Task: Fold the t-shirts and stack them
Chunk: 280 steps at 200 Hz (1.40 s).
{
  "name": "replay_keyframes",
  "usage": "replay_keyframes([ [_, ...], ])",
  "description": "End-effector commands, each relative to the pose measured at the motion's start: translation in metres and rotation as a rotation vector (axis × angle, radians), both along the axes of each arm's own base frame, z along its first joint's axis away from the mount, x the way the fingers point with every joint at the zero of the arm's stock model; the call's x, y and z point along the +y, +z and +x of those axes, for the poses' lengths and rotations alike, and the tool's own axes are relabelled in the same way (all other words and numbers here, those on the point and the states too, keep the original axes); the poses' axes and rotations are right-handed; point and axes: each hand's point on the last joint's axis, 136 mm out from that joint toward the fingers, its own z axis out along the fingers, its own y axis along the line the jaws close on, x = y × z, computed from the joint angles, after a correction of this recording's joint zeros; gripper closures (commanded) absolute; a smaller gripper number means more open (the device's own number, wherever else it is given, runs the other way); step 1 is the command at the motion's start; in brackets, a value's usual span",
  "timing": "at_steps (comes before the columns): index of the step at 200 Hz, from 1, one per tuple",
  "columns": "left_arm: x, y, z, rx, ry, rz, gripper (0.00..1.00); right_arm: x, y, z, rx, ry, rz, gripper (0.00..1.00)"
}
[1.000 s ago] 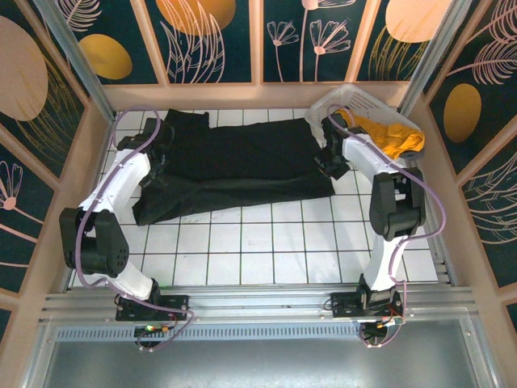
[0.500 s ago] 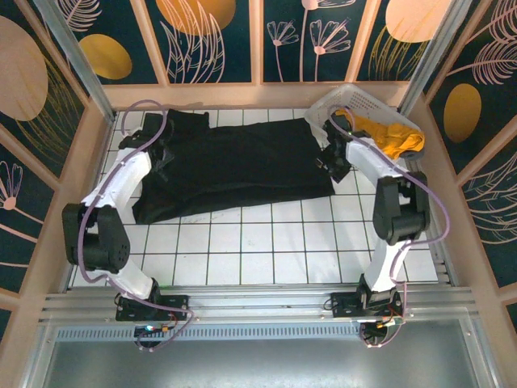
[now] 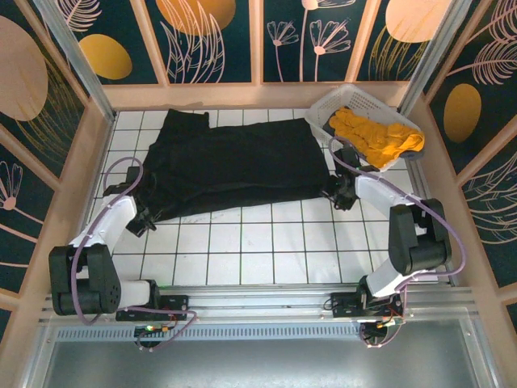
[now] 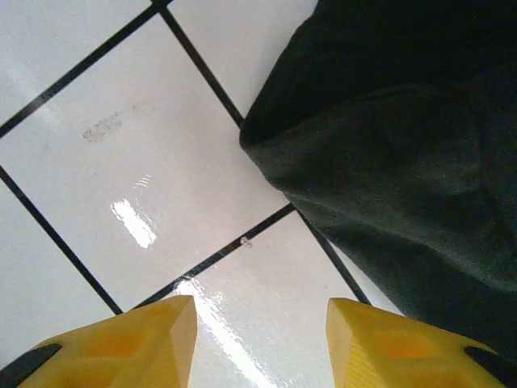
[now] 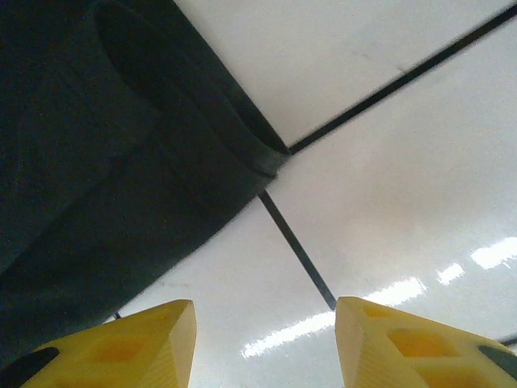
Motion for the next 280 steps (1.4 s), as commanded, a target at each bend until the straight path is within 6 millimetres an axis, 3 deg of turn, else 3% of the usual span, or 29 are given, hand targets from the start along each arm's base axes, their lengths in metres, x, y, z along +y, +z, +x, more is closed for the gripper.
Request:
replay_keyframes([
  [1, 0.001, -0.012, 0.012, -0.007, 0.014, -0.028, 0.54, 0.0, -0.009, 0.015, -0.016, 0.036, -0.003, 0.51],
  [61, 0.018, -0.022, 0.046, -0.015, 0.016, 0.028, 0.53, -0.002, -0.025, 0.034, -0.018, 0.051, -0.034, 0.54],
  [95, 0.023, -0.03, 0.053, 0.006, 0.002, 0.055, 0.53, -0.005, -0.014, 0.042, -0.048, 0.048, -0.055, 0.55],
  [129, 0.033, -0.04, 0.054, 0.071, -0.02, 0.113, 0.54, -0.008, -0.028, 0.034, 0.004, 0.022, -0.068, 0.55],
  [159, 0.037, -0.044, 0.054, 0.091, -0.025, 0.138, 0.56, -0.011, -0.032, 0.04, 0.017, 0.004, -0.107, 0.56],
  [187, 0.038, -0.055, 0.051, 0.132, -0.023, 0.142, 0.58, -0.013, -0.034, 0.042, 0.019, 0.003, -0.139, 0.63],
  [198, 0.039, -0.056, 0.051, 0.137, -0.022, 0.145, 0.59, -0.015, -0.037, 0.041, 0.027, 0.003, -0.147, 0.73],
  [211, 0.04, -0.058, 0.051, 0.14, -0.018, 0.151, 0.63, -0.016, -0.041, 0.039, 0.041, 0.003, -0.159, 0.87],
  [238, 0.041, -0.061, 0.055, 0.139, -0.011, 0.148, 0.69, -0.02, -0.052, 0.035, 0.071, 0.002, -0.181, 1.0],
  [263, 0.043, -0.067, 0.052, 0.165, -0.008, 0.156, 0.91, -0.02, -0.053, 0.031, 0.08, 0.002, -0.182, 1.0],
  [269, 0.044, -0.061, 0.061, 0.143, -0.007, 0.162, 0.97, -0.021, -0.052, 0.029, 0.084, -0.002, -0.183, 1.0],
  [280, 0.045, -0.061, 0.059, 0.159, -0.006, 0.169, 1.0, -0.023, -0.049, 0.021, 0.103, -0.012, -0.185, 1.0],
])
